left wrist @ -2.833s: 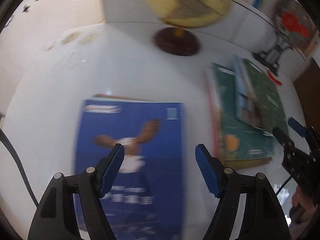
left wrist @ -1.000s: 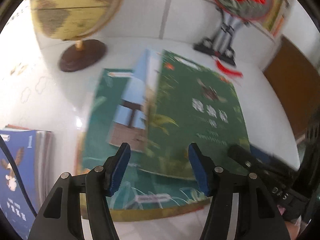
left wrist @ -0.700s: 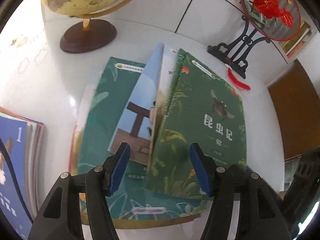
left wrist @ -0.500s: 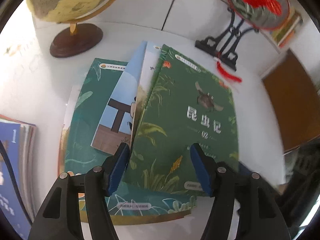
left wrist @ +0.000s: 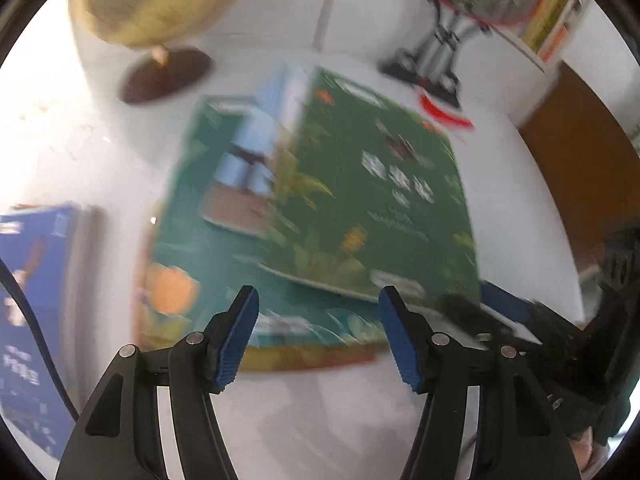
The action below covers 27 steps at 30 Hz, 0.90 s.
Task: Organize books
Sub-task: 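Grasp the green beetle-cover book's edge with both grippers and lift it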
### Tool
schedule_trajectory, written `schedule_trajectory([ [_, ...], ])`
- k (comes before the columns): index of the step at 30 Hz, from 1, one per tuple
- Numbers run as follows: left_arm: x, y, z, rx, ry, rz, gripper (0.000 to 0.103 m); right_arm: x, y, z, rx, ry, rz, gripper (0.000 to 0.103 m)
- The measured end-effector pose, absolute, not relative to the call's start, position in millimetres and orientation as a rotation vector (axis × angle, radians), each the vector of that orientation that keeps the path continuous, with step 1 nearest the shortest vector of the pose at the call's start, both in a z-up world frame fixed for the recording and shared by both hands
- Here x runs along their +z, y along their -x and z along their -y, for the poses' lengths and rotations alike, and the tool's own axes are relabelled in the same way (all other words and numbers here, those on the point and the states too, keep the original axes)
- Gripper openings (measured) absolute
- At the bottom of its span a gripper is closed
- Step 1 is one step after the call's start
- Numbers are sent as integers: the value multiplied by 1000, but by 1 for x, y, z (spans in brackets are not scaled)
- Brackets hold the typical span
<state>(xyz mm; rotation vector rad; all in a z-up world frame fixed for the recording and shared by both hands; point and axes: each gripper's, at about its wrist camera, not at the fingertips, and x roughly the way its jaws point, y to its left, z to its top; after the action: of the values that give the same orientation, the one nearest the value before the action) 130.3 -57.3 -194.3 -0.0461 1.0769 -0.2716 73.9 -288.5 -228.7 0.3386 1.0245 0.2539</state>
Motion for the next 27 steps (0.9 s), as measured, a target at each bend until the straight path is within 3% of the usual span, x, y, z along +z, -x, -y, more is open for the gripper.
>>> schedule_trajectory([
  [7,-183,-176,46,-292,162,-981,62,-227,-101,331,171,-528,-941,67],
  [13,-202,-188,71,-373,130,-1024,64,-222,-125,318,159,-453,-929,67],
  [27,-198,-136,92,-432,-97,-1092,64,-228,-125,300,261,-334,-1045,78],
])
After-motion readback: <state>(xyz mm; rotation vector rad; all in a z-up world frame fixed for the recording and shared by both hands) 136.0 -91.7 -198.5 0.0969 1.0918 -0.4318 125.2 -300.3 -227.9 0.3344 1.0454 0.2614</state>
